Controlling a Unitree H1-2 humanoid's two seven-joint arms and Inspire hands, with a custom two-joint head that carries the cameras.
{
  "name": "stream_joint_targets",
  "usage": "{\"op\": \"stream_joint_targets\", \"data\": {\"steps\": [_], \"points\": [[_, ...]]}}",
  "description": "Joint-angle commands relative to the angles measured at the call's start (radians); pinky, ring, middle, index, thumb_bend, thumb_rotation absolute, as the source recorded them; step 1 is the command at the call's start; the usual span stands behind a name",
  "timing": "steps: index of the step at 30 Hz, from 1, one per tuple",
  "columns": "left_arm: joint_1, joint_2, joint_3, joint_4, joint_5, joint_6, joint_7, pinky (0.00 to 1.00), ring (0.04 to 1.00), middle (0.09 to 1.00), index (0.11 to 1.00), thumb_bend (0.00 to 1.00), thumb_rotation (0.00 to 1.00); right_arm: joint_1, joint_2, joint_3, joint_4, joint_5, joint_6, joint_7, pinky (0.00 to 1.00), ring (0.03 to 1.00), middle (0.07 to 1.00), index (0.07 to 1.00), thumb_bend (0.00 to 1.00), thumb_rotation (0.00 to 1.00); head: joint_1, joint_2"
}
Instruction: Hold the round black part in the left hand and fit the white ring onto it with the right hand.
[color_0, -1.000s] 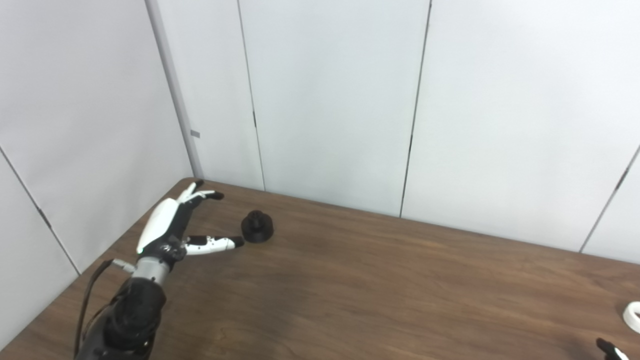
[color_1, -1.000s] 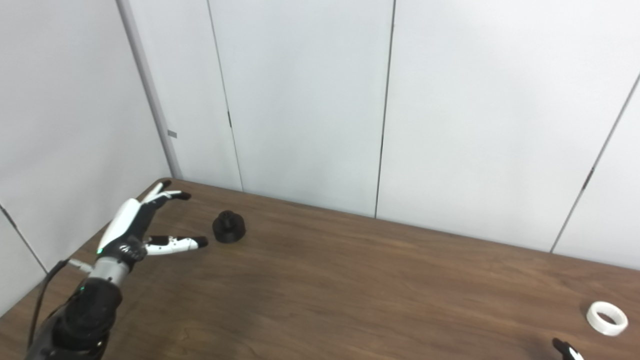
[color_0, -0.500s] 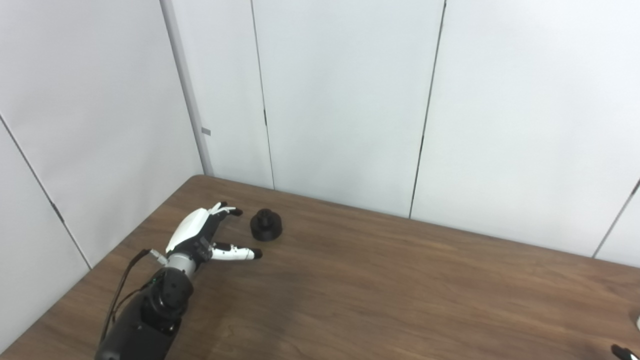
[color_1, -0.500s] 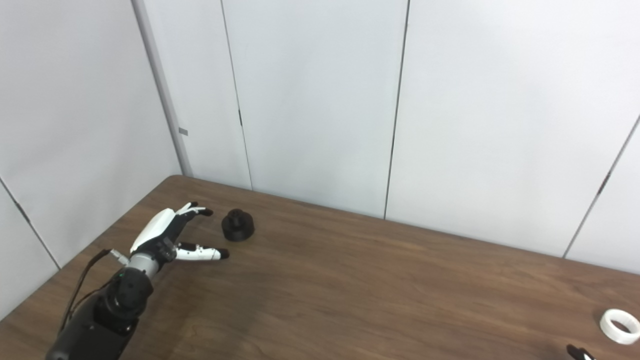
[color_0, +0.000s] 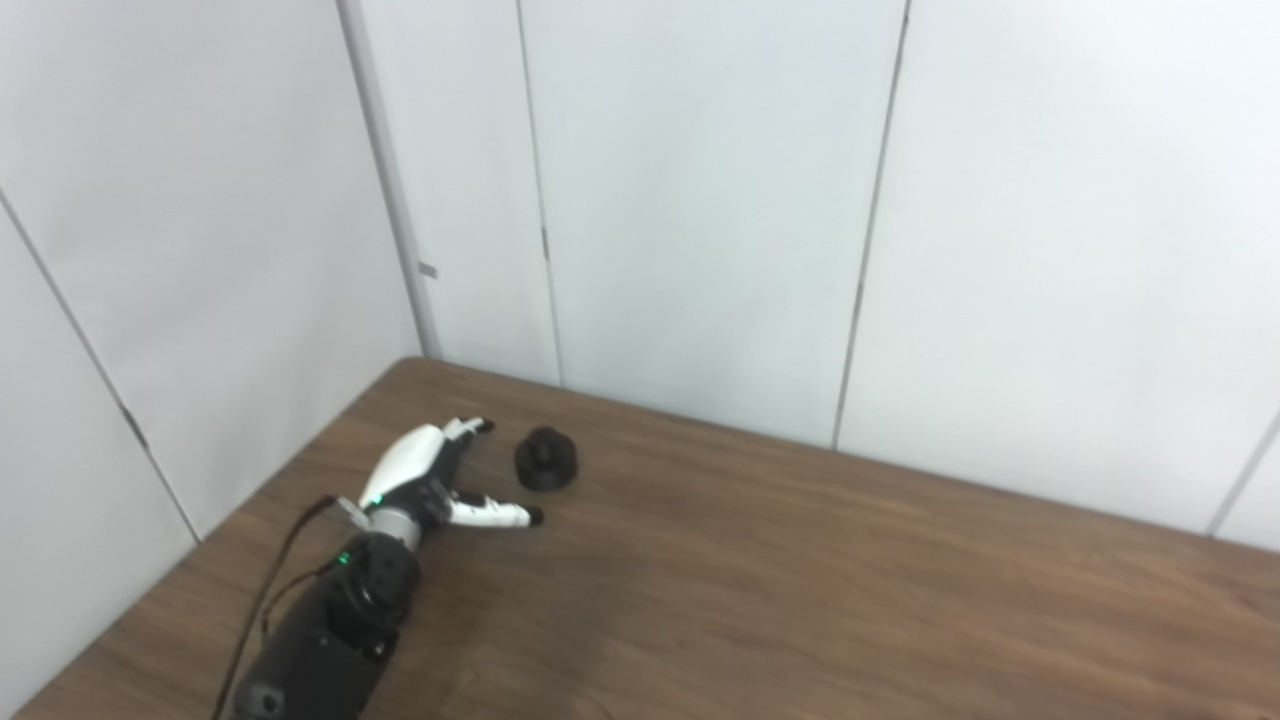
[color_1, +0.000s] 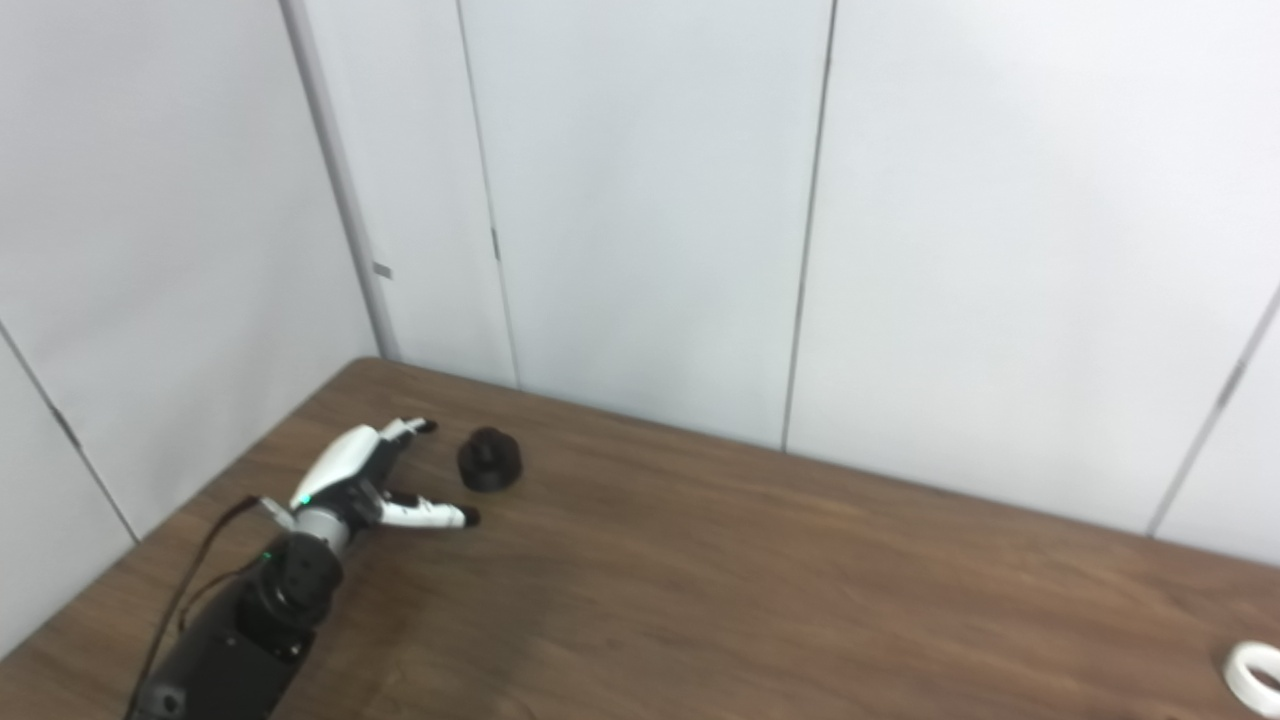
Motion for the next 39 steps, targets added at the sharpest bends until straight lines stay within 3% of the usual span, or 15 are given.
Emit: {"op": "stream_joint_targets", "data": {"steps": [1,14,22,32,39], "points": [[-0.057,0.044,0.001,0.005,0.018,0.005,0.023,1.0,1.0,1.0,0.96,1.0,0.37,0.033,-0.04,-0.016,0.036,-0.016,0.077,0.012,1.0,1.0,1.0,0.951,0.64,0.71,-0.001,-0.001],[-0.124,0.038,-0.043,0.106,0.009,0.004,0.039,1.0,1.0,1.0,0.956,1.0,0.38,0.05,-0.064,-0.024,0.037,0.001,0.075,0.033,1.0,1.0,1.0,0.961,0.66,0.73,0.006,-0.004],[-0.137,0.015,-0.058,0.154,-0.001,0.014,0.044,1.0,1.0,1.0,0.904,1.0,0.36,0.071,-0.087,-0.032,0.027,0.022,0.073,0.051,1.0,1.0,1.0,0.964,0.72,0.74,0.0,0.013],[-0.177,-0.004,-0.093,0.274,-0.015,-0.064,0.089,1.0,1.0,1.0,0.815,1.0,0.32,0.098,-0.114,-0.027,-0.015,0.024,0.103,0.062,1.0,1.0,1.0,0.969,0.75,0.74,-0.016,0.023],[-0.195,-0.017,-0.12,0.343,-0.008,-0.104,0.135,1.0,1.0,1.0,0.767,1.0,0.35,0.108,-0.117,-0.023,-0.027,0.01,0.103,0.058,1.0,1.0,0.996,0.968,0.74,0.75,-0.025,0.029]]}}
